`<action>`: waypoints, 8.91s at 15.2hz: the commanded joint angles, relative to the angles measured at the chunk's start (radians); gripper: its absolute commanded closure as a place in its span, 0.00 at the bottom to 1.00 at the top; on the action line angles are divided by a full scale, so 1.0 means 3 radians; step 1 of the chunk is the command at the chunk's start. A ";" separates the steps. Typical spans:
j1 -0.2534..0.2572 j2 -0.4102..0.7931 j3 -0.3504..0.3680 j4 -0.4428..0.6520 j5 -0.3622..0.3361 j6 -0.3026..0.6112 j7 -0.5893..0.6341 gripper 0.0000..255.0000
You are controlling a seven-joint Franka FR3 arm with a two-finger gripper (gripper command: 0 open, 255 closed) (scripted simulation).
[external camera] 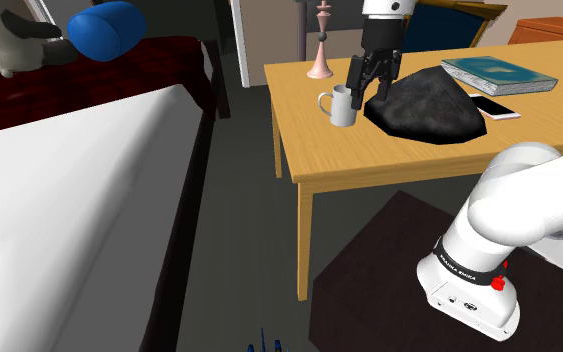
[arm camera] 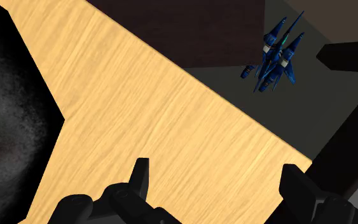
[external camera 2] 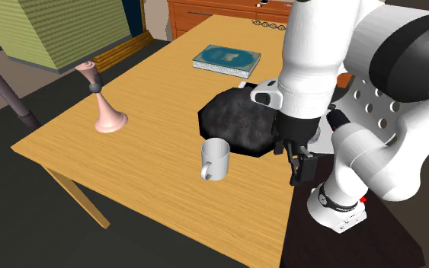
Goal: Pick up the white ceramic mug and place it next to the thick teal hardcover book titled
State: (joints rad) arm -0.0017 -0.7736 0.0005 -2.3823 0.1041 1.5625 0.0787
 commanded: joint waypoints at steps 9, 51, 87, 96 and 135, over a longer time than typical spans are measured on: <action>-0.0324 0.0432 -0.0169 0.0037 -0.0295 0.0770 0.0071 0.00; -0.0586 0.0938 -0.0341 0.0327 -0.0503 0.1341 0.0175 1.00; -0.0802 0.1334 -0.1026 0.1836 -0.0550 0.0252 -0.0766 1.00; -0.0977 0.1865 -0.1658 0.2404 -0.0390 0.0187 -0.1601 1.00; -0.1675 0.3353 -0.2439 0.2833 0.0664 0.0778 -0.3199 1.00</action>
State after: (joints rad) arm -0.5072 0.2359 -0.7315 -1.5136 0.3049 1.7792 -0.8790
